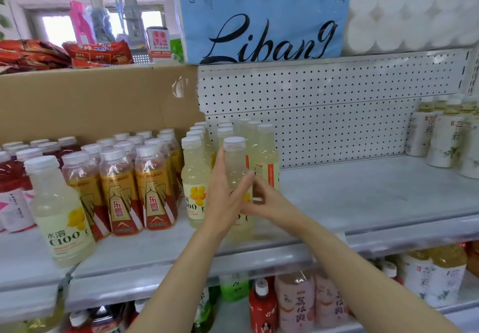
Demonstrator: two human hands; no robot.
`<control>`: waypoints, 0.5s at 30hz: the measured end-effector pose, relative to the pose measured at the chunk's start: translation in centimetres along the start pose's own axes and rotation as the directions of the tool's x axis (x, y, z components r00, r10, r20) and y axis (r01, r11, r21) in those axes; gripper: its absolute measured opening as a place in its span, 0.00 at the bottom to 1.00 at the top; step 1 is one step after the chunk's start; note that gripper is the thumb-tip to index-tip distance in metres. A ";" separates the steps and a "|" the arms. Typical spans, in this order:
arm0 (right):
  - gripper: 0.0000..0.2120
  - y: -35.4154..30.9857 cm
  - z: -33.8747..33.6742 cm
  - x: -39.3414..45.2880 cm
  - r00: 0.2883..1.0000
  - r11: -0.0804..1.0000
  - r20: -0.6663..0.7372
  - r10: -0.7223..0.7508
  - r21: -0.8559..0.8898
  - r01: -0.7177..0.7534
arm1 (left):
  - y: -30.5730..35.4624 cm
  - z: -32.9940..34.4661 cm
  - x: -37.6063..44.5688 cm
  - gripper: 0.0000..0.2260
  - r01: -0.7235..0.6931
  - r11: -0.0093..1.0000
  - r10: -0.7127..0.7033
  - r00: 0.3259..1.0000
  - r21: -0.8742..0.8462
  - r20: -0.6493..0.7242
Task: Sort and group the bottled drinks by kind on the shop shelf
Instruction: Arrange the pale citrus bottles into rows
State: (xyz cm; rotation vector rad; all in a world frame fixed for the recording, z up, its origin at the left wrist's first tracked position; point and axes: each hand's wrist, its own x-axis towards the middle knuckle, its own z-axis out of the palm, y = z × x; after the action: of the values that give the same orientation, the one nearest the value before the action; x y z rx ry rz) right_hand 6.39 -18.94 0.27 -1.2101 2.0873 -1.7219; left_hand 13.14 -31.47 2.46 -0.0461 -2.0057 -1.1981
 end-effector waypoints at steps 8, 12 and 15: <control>0.44 3.9 -5.6 4.4 0.859 0.968 -0.455 0.236 0.034 -0.249 | -0.7 -0.7 -0.1 0.37 -0.015 0.999 0.018 0.998 0.052 -0.064; 0.35 4.4 -4.4 6.9 0.900 0.965 -0.371 0.229 -0.031 -0.259 | -0.9 -0.6 0.1 0.37 -0.030 0.997 0.035 0.997 0.077 -0.067; 0.32 4.4 -3.8 7.4 0.862 0.943 -0.444 0.246 -0.095 -0.318 | -1.1 -0.6 0.1 0.37 -0.029 0.996 0.034 0.997 0.082 -0.062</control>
State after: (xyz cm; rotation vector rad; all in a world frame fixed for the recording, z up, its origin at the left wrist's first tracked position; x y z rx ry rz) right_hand -2.79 -21.11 0.16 -0.5365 2.5434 -1.8230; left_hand 12.98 -32.62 1.85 0.0009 -1.9883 -1.0848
